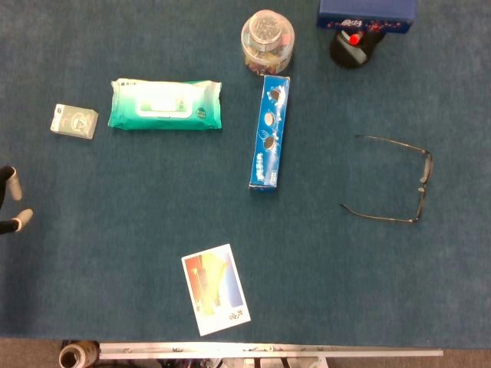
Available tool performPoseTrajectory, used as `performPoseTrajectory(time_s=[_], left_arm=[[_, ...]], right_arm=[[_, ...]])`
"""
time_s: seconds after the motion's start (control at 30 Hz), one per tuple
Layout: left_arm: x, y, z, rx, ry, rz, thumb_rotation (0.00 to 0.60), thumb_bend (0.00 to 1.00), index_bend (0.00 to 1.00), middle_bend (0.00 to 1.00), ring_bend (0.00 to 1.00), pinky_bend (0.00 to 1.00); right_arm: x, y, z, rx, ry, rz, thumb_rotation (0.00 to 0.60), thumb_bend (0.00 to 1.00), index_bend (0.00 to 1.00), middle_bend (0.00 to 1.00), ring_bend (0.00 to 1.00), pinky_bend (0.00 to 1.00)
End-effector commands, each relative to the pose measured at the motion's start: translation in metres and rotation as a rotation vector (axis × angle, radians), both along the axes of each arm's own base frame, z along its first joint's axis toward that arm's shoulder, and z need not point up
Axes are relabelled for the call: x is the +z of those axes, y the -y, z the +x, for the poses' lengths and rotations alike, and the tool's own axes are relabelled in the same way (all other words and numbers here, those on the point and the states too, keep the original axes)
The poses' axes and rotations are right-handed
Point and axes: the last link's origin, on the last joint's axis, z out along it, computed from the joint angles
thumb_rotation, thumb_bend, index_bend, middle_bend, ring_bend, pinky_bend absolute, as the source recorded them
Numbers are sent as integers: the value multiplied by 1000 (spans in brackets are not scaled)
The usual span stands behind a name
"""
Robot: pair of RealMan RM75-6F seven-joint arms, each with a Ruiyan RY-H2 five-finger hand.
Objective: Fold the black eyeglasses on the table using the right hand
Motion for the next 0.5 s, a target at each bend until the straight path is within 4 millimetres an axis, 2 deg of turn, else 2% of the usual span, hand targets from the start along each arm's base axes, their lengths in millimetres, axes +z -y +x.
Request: performPoseTrajectory(time_s=[0.03, 0.37, 0.5], left_arm=[[0, 1, 0, 0, -3, -4, 600, 51, 617, 846, 1000, 985], [2, 6, -3, 24, -6, 4, 600, 51, 616, 846, 1000, 985], [0, 7, -3, 27, -1, 1, 600, 50, 616, 846, 1000, 985]], right_arm=[[-2, 1, -2, -2, 7, 5, 600, 690, 431, 500, 346, 408], [-6, 12, 4, 29, 5, 57, 600, 689, 430, 500, 345, 408], [-9, 19, 11, 64, -30, 160, 600, 696, 431, 487, 338, 411]])
